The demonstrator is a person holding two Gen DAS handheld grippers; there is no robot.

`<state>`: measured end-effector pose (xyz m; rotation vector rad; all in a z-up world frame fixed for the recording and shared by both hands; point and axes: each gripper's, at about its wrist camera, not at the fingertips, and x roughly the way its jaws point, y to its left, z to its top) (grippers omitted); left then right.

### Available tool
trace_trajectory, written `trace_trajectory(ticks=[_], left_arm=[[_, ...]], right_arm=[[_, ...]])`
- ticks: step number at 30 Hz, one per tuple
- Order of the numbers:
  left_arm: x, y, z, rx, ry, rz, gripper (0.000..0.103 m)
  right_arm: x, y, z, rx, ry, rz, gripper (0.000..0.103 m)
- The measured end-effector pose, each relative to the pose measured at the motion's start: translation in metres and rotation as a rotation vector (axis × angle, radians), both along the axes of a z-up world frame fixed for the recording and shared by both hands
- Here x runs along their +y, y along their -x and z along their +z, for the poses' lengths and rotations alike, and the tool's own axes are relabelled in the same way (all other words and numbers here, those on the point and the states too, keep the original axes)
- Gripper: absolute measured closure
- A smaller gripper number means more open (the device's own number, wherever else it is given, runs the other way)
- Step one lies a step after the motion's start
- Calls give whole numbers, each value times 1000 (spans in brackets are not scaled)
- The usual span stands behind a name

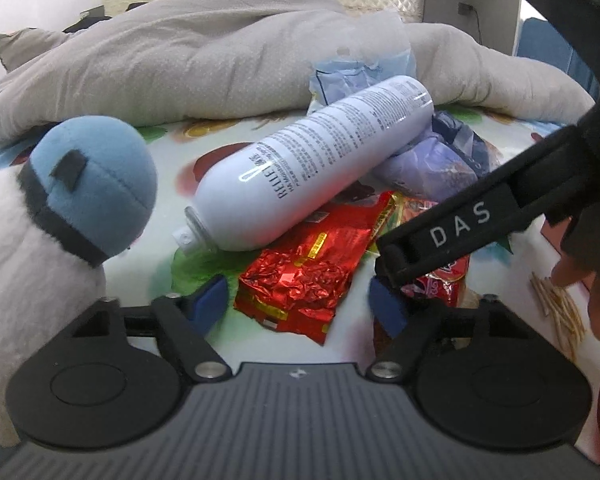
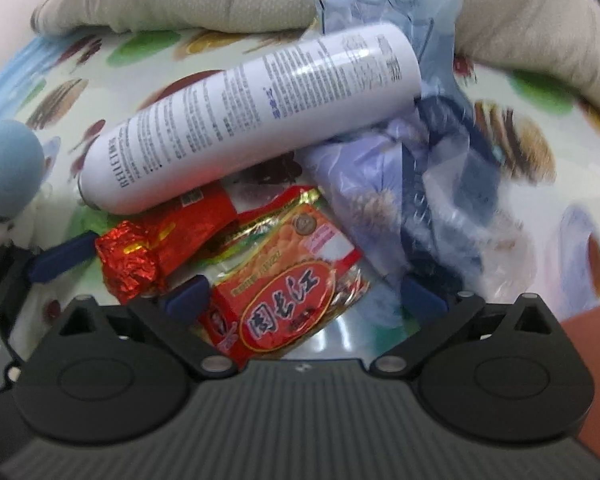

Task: Organize snacks
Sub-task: 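Grasp orange candy bag with right tool while left tool reaches red tea packet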

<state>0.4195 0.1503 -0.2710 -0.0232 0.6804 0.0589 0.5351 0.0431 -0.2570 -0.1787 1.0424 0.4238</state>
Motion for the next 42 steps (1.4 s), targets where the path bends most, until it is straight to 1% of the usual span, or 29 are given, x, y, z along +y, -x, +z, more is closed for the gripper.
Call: trace_trajectory(ticks=[2, 3, 6, 7, 10, 12, 14, 15, 17, 22, 23, 25, 29, 33, 36, 38, 41, 42], left_arm=[[0, 3, 0, -6, 2, 16, 29], [-1, 5, 0, -9, 2, 27, 33], [-6, 9, 1, -15, -10, 21, 37], [-6, 10, 2, -14, -4, 20, 38], [-6, 14, 3, -15, 24, 30, 39], [-7, 19, 5, -14, 43, 47, 40], [-7, 28, 8, -15, 58, 59, 40], [-9, 32, 10, -17, 58, 62, 40], [-11, 43, 12, -14, 65, 70, 40], [-17, 71, 24, -20, 78, 105, 41], [-18, 78, 27, -22, 92, 116, 43], [-21, 91, 32, -16, 108, 121, 43], [-34, 119, 38, 2, 86, 108, 43], [-42, 150, 45, 13, 87, 120, 43], [-47, 177, 51, 18, 101, 129, 43], [-50, 197, 54, 25, 93, 134, 43], [-54, 229, 64, 21, 59, 149, 43], [-54, 237, 66, 21, 65, 157, 43]], right_arm=[[1, 3, 0, -15, 11, 8, 2], [0, 4, 0, -20, 9, 6, 4], [0, 7, 6, -32, 0, 20, 23], [0, 9, 8, -34, 0, 27, 31], [-5, 13, 12, -29, -15, 23, 39], [-10, 14, 15, -20, -42, 10, 44], [-14, 19, 20, -18, -62, 3, 59], [-15, 23, 22, -23, -66, 4, 61], [-17, 31, 25, -20, -82, 0, 67], [-26, 55, 37, -42, -96, -10, 77], [-29, 60, 39, -42, -100, -12, 80], [-34, 73, 44, -45, -104, -15, 83], [-42, 103, 51, -52, -105, -18, 86], [-56, 135, 58, -51, -118, -37, 88], [-63, 161, 59, -40, -145, -57, 90], [-67, 179, 59, -40, -161, -70, 90], [-75, 204, 60, -32, -200, -86, 90], [-78, 212, 60, -31, -213, -92, 90]])
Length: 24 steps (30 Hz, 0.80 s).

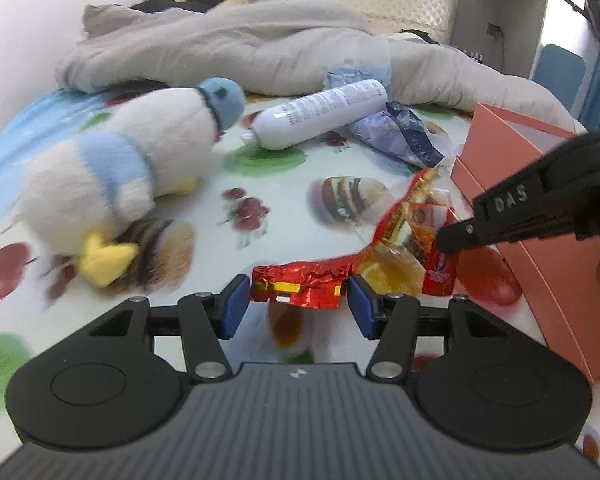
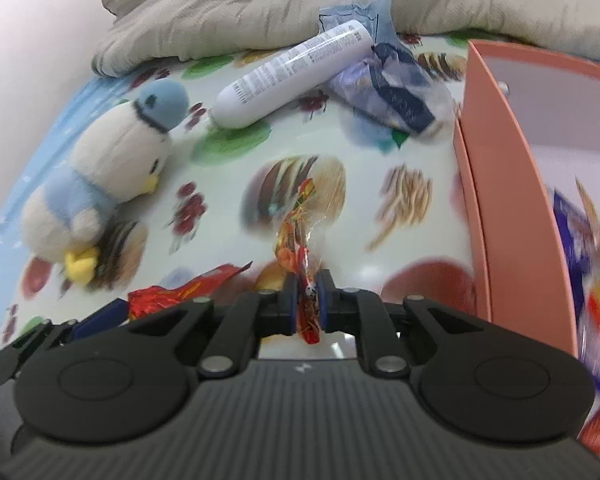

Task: Organize snacks
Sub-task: 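Grasp orange candy bag with right tool while left tool reaches red tea packet, then grasp red tea packet with left tool while right tool lifts candy bag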

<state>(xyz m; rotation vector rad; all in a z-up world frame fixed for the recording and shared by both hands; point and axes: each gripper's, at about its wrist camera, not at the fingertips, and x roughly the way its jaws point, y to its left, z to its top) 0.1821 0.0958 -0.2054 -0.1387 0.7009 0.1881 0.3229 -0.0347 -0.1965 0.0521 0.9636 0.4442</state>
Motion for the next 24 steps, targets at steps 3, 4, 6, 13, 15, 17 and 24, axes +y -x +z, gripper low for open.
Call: trace_trajectory(ticks=[3, 4, 6, 13, 15, 17, 24], left_arm=[[2, 27, 3, 12, 74, 25, 43], [0, 35, 5, 11, 67, 31, 43], [-5, 50, 6, 6, 44, 44, 43], [-21, 91, -1, 44, 87, 58, 46], [-26, 102, -4, 56, 110, 51, 48], [-29, 109, -7, 61, 112, 47, 48], [-23, 109, -14, 88, 128, 29, 44]], right_arm=[[-11, 24, 1, 14, -51, -22, 90], [-15, 32, 1, 19, -64, -34, 90], [-21, 49, 2, 8, -69, -40, 90], [-38, 103, 3, -21, -63, -49, 90], [-43, 114, 2, -23, -64, -52, 90], [-50, 126, 0, -21, -69, -66, 90], [-63, 158, -7, -35, -61, -93, 90]])
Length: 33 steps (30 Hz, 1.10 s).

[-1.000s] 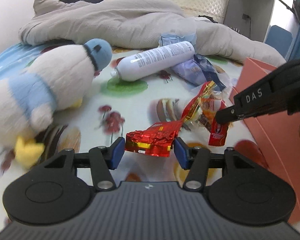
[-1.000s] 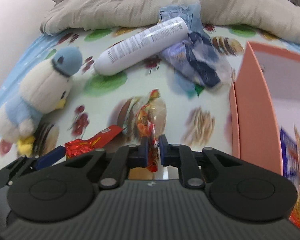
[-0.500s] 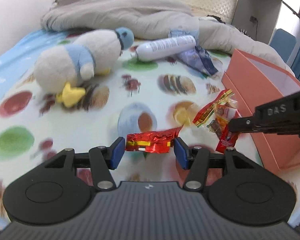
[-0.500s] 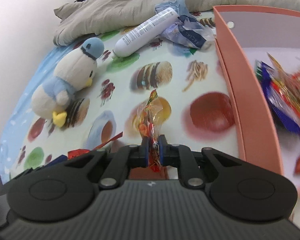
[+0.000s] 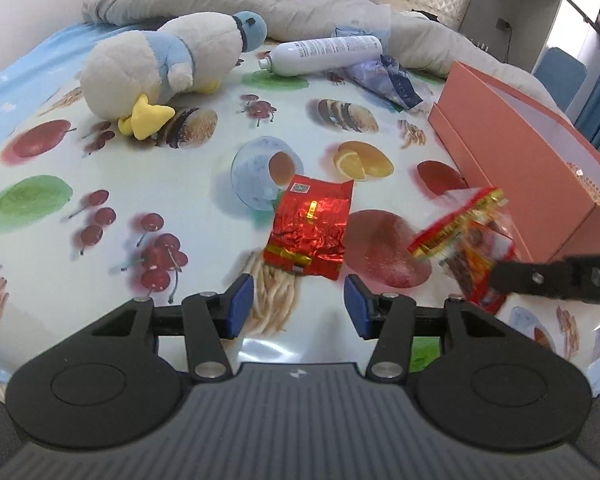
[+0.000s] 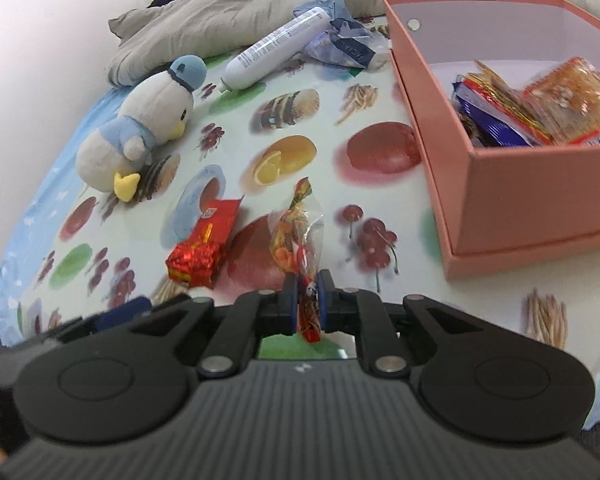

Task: Organize snacks
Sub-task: 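Grasp red tea packet with left tool while right tool lifts candy bag, then carry tea packet and candy bag over the pink box with both tools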

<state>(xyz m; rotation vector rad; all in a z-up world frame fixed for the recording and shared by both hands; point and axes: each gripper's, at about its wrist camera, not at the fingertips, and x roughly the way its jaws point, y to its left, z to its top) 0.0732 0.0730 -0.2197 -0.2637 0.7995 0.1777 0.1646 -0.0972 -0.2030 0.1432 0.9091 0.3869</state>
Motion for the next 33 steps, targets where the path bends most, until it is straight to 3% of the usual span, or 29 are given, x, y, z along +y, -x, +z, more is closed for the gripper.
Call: trace_trajectory(ticks=[4, 15, 19, 22, 23, 28, 33], left_arm=[[3, -13, -3, 17, -23, -33, 30], [-11, -51, -10, 45, -126, -156, 30], [-17, -60, -13, 51, -161, -157, 30], [-17, -66, -14, 58, -165, -149, 36], [-16, -68, -14, 61, -171, -140, 45], [-14, -67, -9, 45, -149, -123, 46], [-16, -59, 17, 7, -91, -82, 46]], right_arm=[[0, 7, -1, -12, 15, -2, 90], [1, 7, -3, -10, 37, 5, 90], [0, 6, -3, -15, 39, -3, 90], [-5, 4, -3, 0, 24, -18, 90], [-5, 4, -1, 0, 23, -19, 90], [-9, 0, 3, 3, 16, -25, 90], [-12, -1, 14, -3, 1, -11, 90]])
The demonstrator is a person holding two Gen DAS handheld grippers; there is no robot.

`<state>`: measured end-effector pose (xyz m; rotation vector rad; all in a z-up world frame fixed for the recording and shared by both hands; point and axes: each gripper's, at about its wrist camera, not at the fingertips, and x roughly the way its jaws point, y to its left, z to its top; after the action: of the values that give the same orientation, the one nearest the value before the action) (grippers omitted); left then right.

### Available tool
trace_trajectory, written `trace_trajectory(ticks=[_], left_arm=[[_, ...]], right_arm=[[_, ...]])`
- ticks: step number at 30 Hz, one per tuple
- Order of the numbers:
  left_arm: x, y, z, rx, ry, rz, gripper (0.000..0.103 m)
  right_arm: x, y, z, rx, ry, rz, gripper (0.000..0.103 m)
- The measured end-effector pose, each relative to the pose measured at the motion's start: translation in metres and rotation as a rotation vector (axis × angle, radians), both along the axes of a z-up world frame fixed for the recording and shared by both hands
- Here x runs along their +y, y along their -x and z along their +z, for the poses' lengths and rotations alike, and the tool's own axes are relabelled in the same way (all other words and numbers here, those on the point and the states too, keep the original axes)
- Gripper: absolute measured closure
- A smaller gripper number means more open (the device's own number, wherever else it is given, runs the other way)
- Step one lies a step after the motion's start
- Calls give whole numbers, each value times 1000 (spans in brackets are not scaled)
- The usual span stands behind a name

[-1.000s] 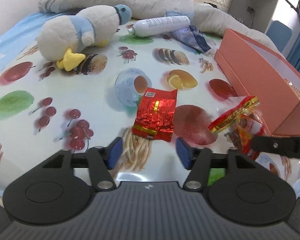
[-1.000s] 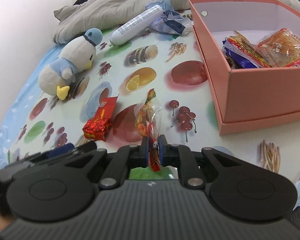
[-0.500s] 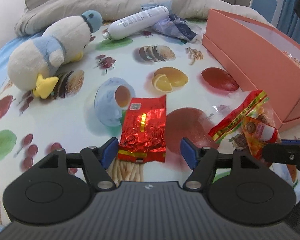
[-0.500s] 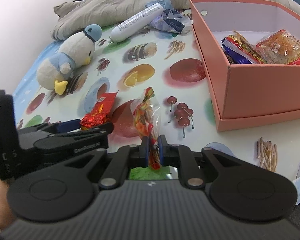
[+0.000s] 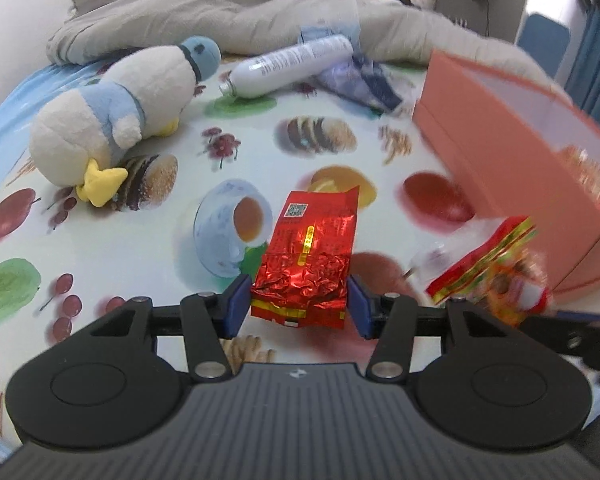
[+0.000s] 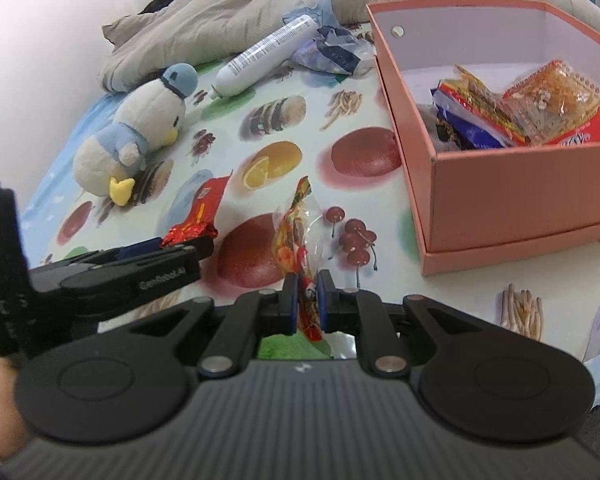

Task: Organize snacks
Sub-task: 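Carry tea packet and candy bag over the pink box with both tools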

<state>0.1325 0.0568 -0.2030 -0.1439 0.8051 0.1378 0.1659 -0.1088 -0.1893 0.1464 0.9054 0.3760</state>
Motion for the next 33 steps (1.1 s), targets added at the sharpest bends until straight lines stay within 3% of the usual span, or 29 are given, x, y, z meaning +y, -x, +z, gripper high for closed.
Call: trace_trajectory(ticks=[6, 13, 21, 25, 29, 33], left_arm=[[-9, 4, 42, -22, 20, 36, 46], [-23, -3, 109, -71, 42, 54, 46], [-57, -24, 199, -194, 47, -18, 45], [-83, -40, 233, -255, 64, -72, 45], [-113, -58, 247, -279, 91, -129, 45], [-148, -78, 239, -257, 113, -189, 45]], right_arm=[[-1, -3, 25, -26, -29, 17, 91], [-11, -13, 79, -126, -37, 29, 91], [-47, -31, 149, -306, -36, -12, 91], [-73, -44, 169, -365, -32, -70, 91], [-104, -53, 176, -390, -38, -108, 90], [-129, -59, 168, -395, -1, -151, 90]])
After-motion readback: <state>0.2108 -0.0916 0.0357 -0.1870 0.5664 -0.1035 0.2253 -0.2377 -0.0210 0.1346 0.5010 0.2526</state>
